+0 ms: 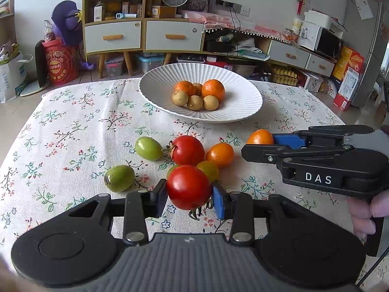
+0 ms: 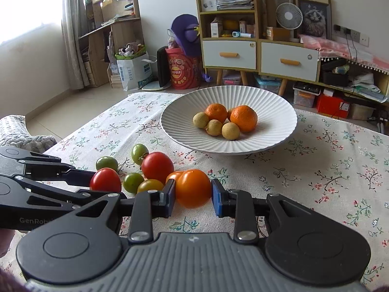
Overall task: Organize fruits
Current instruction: 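Carry the red and orange tomatoes over the white bowl with both tools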
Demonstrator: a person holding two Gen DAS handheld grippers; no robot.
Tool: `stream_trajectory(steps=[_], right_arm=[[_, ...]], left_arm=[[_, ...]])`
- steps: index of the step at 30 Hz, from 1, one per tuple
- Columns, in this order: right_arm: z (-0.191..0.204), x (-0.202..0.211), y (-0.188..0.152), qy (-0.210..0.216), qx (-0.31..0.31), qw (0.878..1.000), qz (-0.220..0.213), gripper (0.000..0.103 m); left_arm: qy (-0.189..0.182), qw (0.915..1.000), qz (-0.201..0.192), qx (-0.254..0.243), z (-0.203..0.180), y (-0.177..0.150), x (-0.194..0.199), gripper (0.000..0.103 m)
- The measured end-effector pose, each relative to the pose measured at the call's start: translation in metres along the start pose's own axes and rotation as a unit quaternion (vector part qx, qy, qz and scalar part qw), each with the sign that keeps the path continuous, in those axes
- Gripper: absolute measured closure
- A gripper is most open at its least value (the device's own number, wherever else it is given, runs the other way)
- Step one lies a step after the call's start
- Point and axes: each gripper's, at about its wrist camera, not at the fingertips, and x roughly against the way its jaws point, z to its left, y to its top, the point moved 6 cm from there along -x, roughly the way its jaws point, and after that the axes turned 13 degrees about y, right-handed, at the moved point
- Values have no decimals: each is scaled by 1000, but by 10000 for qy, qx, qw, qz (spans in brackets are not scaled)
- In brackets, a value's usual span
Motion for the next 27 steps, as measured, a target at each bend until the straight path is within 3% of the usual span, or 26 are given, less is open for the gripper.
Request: stream_trajectory(steps=[8, 17, 27], right_arm=[[-13, 9, 20, -5, -165, 9995, -272, 75], [-37, 5, 42, -90, -318, 9981, -513, 75], [-60, -18, 51, 148, -454, 9981, -393, 75]], left_arm=[[-43, 9993, -247, 264, -11, 29, 6, 74], [-79, 9995, -253, 162, -29, 57, -12, 74], [43, 9999, -150, -17, -37, 68, -50, 74]])
